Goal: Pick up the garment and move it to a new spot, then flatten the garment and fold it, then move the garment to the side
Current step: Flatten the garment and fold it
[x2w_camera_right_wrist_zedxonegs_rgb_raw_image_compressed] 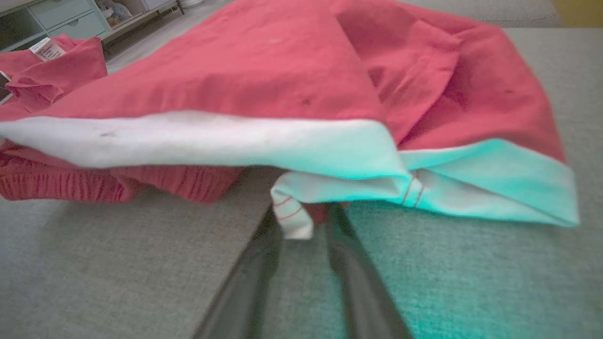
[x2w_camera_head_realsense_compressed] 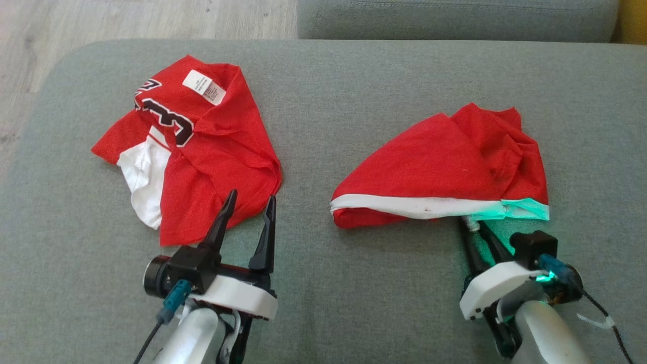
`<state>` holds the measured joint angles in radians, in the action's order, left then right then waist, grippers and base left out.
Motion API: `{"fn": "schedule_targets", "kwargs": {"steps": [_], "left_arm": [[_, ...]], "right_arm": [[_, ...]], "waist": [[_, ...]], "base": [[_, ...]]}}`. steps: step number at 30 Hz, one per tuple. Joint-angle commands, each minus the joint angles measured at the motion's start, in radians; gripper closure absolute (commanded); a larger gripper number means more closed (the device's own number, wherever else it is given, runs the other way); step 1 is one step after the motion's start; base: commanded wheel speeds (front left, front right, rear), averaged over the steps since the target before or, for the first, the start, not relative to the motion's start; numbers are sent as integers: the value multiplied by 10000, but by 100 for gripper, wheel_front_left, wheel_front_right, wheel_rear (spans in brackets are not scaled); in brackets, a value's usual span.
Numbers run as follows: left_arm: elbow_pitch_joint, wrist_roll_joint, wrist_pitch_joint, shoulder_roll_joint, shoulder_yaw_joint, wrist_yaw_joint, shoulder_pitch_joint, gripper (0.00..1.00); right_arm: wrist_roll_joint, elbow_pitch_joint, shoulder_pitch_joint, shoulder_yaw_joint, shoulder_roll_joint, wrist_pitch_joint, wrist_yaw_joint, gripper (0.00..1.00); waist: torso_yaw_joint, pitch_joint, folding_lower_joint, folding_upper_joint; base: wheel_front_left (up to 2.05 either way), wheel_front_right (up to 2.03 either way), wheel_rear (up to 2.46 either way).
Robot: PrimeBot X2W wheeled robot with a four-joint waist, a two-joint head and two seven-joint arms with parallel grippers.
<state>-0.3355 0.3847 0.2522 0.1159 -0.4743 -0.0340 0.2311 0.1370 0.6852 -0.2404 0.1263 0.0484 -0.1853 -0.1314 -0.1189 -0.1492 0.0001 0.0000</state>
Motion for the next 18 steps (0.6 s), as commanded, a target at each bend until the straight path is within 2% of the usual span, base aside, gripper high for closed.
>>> {"fn": "schedule_targets", "kwargs": {"steps": [1,8,13,18], "left_arm": [[271,-90,95,45,362,17,458,0],[258,-76,95,12,472,-32,366,0],[260,-80,95,-29,536,-4,240,0],[246,-110,95,-124,527,44,113,0]], "right_arm": [[-103,-154,-282,127,19,-152,7,100],[-1505,-427,-61,-1008,19,-294,7,100],[-2769,-1570,510,-1924,336,183,7,100],[-3340,-2876,1134,-2505,936,936,7,100]], "waist": [[21,3,-1,0],[362,214,-1,0],[764,475,-1,0],[1047,726,-1,0]], "base": [[0,0,0],[0,0,0],[0,0,0],[0,0,0]]}}
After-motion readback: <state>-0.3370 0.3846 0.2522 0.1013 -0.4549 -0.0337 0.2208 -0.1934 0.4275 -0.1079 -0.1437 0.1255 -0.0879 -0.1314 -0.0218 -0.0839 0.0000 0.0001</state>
